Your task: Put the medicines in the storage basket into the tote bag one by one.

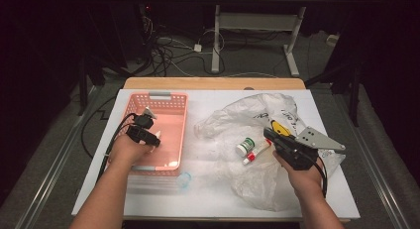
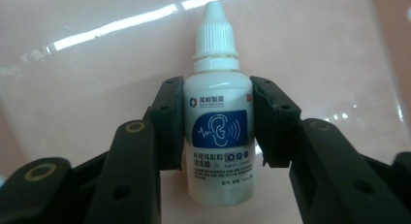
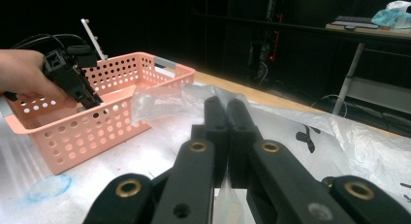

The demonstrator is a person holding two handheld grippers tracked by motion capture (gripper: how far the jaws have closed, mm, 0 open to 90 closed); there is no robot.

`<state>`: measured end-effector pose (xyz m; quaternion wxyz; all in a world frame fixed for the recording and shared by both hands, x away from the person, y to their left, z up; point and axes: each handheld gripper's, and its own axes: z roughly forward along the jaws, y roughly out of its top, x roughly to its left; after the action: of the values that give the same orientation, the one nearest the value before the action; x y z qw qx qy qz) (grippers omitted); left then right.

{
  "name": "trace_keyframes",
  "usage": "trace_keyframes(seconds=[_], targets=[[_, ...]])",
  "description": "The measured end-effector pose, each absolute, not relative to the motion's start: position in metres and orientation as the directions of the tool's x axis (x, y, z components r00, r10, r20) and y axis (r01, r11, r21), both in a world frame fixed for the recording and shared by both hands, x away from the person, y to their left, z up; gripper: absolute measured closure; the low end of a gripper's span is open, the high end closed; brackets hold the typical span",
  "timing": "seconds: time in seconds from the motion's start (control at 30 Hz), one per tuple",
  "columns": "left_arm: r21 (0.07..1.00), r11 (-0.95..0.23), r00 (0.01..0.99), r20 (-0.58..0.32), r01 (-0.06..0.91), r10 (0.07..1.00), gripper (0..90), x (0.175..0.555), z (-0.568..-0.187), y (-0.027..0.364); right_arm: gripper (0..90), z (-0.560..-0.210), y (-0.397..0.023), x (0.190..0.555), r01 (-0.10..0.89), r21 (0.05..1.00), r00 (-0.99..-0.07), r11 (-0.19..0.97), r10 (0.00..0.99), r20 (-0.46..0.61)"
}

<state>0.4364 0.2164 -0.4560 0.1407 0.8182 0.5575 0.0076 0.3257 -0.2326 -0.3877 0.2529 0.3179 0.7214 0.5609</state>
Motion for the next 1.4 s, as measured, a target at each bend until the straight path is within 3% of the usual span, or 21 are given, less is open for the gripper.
trace_keyframes(seconds=[0.17, 1.1, 1.4], targets=[[0.248, -0.36, 0.403, -0.148, 0.899, 0.903, 58.0, 0.435, -0.454, 0.214, 90.0, -0.388, -0.233, 0.326, 0.175, 0.97, -0.671, 0.169, 0.742, -0.008], [0.57, -0.343, 0.53, -0.199, 0.747, 0.824, 58.0, 0.39, -0.414, 0.209, 90.0, -0.387, -0.231, 0.325, 0.168, 0.971, -0.674, 0.173, 0.739, -0.015], [0.697, -0.304, 0.571, -0.183, 0.65, 0.8, 57.9, 0.362, -0.41, 0.205, 90.0, -0.387, -0.231, 0.325, 0.167, 0.971, -0.674, 0.173, 0.739, -0.016]])
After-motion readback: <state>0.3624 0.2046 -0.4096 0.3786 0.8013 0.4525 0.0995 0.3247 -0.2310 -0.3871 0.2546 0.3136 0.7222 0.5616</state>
